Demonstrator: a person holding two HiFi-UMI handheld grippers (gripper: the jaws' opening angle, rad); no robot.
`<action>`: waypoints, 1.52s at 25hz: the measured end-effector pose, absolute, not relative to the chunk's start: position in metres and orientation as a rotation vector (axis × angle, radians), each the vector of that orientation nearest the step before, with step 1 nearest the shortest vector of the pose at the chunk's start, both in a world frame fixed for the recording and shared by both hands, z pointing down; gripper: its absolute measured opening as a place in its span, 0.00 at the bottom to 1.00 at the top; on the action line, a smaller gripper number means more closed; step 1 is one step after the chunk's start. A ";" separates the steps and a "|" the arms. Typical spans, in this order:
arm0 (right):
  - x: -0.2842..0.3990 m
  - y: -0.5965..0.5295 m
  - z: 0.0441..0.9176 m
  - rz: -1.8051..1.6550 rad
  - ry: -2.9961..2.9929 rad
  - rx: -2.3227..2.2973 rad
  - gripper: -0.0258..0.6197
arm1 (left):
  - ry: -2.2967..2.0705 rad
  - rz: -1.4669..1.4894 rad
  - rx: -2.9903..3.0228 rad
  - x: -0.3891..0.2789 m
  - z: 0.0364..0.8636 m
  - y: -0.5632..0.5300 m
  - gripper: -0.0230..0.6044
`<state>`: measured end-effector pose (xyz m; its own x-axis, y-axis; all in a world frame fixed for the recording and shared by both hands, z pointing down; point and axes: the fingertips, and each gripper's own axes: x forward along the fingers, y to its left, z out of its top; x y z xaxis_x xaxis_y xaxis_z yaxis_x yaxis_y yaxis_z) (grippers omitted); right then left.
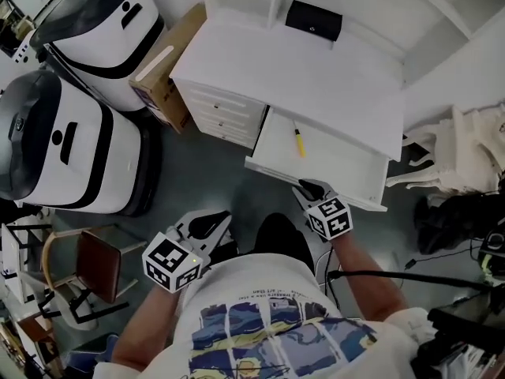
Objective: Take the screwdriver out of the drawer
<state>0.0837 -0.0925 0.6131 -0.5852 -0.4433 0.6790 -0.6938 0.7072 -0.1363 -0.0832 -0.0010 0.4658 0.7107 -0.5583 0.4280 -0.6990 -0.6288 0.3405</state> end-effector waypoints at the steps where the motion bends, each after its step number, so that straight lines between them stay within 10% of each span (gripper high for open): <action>1: 0.086 -0.103 0.619 0.531 -2.264 0.894 0.22 | -0.962 0.394 2.417 -0.092 0.469 -0.005 0.06; 38: 0.139 -0.283 0.842 0.675 -1.883 0.870 0.20 | -1.253 0.431 2.127 -0.078 0.474 -0.141 0.06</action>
<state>0.1394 -0.2828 0.8418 -0.3231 -0.2880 0.9015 -0.7950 0.5994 -0.0935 -0.0777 -0.1408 0.4737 0.4958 -0.6637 0.5601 -0.8678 -0.3539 0.3488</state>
